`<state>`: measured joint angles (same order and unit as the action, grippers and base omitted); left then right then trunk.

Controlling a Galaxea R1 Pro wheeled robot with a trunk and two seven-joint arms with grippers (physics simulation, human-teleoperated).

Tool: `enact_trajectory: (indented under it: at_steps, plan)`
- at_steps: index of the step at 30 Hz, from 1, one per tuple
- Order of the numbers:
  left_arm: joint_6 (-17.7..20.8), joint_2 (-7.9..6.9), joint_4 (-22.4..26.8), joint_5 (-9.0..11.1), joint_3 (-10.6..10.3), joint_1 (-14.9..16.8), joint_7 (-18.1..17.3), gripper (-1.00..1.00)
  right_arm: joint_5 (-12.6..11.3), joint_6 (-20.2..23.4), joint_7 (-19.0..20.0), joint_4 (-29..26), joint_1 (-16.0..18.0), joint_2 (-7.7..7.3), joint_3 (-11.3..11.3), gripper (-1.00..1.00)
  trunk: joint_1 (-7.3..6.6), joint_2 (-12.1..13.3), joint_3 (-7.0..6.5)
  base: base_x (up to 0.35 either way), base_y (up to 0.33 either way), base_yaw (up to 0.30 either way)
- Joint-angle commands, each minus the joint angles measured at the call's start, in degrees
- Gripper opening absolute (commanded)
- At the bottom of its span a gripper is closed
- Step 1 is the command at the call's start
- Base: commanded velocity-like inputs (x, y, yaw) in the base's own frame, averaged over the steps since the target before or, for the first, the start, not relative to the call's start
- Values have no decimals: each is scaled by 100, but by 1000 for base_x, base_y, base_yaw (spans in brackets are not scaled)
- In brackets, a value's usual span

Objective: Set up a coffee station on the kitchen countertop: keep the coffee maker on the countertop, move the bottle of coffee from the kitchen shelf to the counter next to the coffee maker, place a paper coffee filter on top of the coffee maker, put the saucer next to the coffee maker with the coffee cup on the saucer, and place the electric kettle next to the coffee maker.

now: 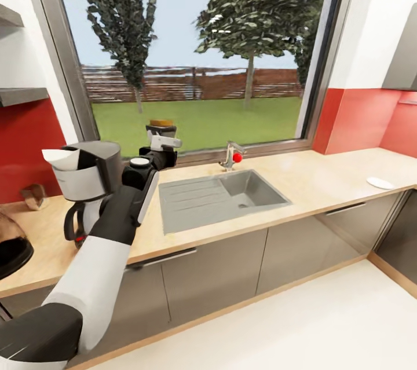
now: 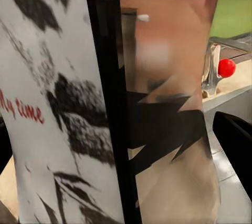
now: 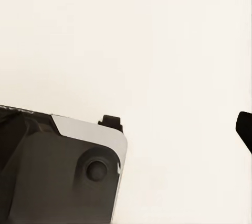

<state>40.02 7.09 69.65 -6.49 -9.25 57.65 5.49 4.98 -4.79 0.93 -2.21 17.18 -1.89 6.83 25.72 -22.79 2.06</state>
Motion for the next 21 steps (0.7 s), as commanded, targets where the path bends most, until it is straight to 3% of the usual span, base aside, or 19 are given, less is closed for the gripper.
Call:
enact_trajectory:
  at_steps: [1,6,13,15,21]
  plan:
    - [12,-1,5,-54,-6,-87,16,-100,48,-20,5,-3,5,-1,1,100,6,-13,13,267,-217,0]
    - [-357,-4,-55,-58,-6,-188,124,-100,47,-17,4,-160,5,-4,-6,100,6,-13,13,277,-214,0]
    - [-400,-2,-65,-58,-7,-222,185,-100,47,-14,6,-174,5,1,12,100,6,-13,13,280,-202,0]
    - [-420,-6,-3,-47,-13,-389,409,-100,50,-6,4,-167,5,3,16,100,6,-13,26,55,-258,142]
    - [-424,-6,4,-33,-15,-426,542,-100,55,-13,4,-166,5,-11,12,100,6,-13,62,16,-268,191]
